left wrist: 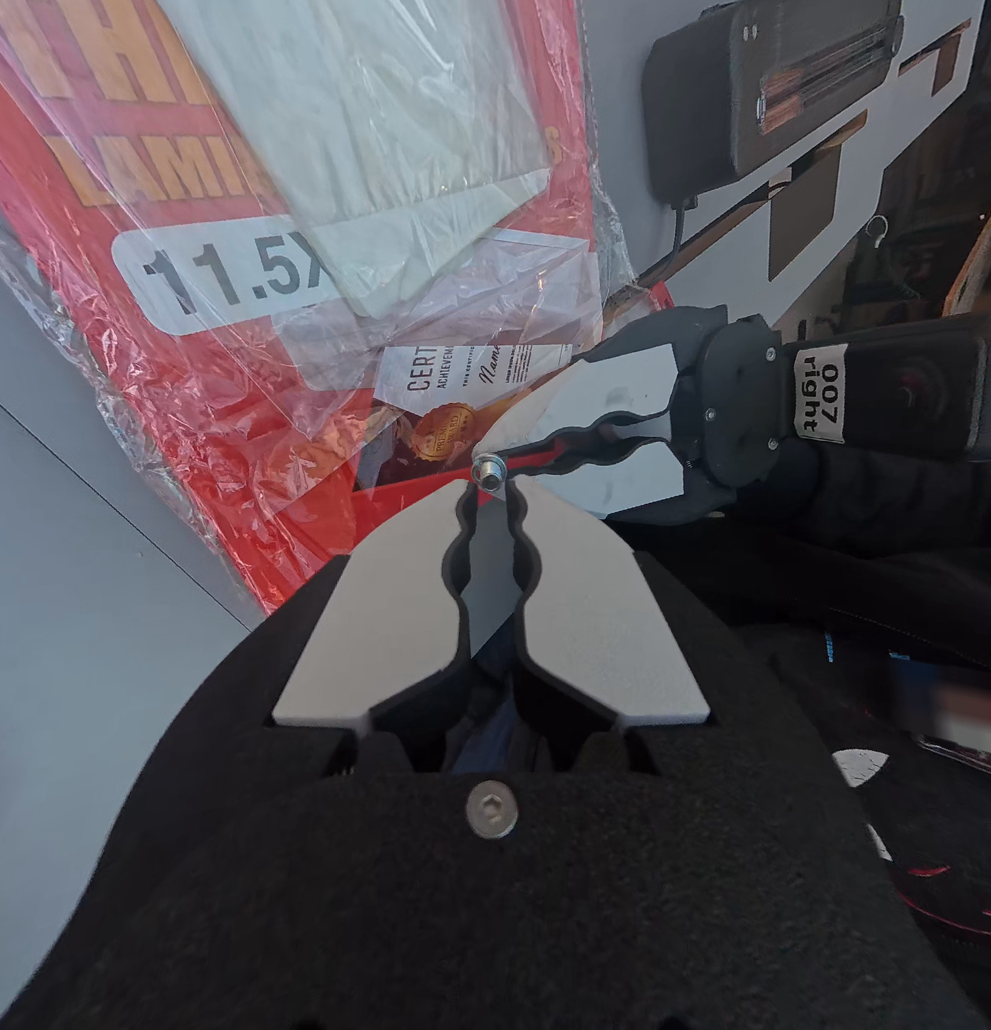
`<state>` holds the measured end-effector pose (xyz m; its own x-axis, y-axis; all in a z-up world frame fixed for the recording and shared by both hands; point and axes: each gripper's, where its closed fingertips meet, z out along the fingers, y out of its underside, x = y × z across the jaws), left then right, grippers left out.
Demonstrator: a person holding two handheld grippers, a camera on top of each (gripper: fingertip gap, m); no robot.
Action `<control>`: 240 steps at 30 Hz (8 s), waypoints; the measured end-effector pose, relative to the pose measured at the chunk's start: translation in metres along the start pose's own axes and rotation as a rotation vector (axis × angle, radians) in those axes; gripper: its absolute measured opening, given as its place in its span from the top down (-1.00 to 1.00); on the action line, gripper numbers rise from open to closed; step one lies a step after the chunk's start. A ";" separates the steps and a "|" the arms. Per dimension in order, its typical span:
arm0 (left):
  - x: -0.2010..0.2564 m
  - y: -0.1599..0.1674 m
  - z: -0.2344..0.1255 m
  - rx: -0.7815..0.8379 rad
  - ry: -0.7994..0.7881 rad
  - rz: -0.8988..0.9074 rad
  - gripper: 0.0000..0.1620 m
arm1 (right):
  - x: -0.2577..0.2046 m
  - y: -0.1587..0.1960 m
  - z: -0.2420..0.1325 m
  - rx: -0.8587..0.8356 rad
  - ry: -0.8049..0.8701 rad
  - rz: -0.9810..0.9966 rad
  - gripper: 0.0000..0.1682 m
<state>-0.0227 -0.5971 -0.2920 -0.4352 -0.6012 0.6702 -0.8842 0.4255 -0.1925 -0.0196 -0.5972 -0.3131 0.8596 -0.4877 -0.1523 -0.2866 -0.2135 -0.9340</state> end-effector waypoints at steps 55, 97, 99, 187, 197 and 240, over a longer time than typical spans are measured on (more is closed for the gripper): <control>0.072 -0.006 -0.032 0.123 -0.038 0.085 0.90 | -0.015 -0.050 -0.046 0.056 0.050 -0.080 0.80; 0.119 -0.003 -0.100 0.483 0.410 -0.121 0.79 | -0.052 -0.154 -0.058 0.276 -0.034 -0.166 0.81; 0.120 -0.006 -0.102 0.493 0.414 -0.117 0.90 | -0.054 -0.157 -0.056 0.281 -0.042 -0.170 0.81; 0.063 0.246 -0.220 1.085 -0.050 -0.361 0.91 | -0.230 0.096 0.313 -0.485 -0.134 -0.316 0.70; 0.056 0.257 -0.205 1.120 0.003 -0.463 0.91 | -0.212 0.090 0.301 -0.457 -0.111 -0.187 0.85; 0.130 0.081 -0.029 0.541 0.172 -0.136 0.91 | 0.587 0.113 -0.302 -0.326 0.959 0.584 0.33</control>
<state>-0.1459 -0.6219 -0.1997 -0.3180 -0.4881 0.8128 -0.9107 -0.0811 -0.4050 0.3250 -1.1637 -0.4109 -0.0707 -0.9930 -0.0942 -0.7475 0.1153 -0.6542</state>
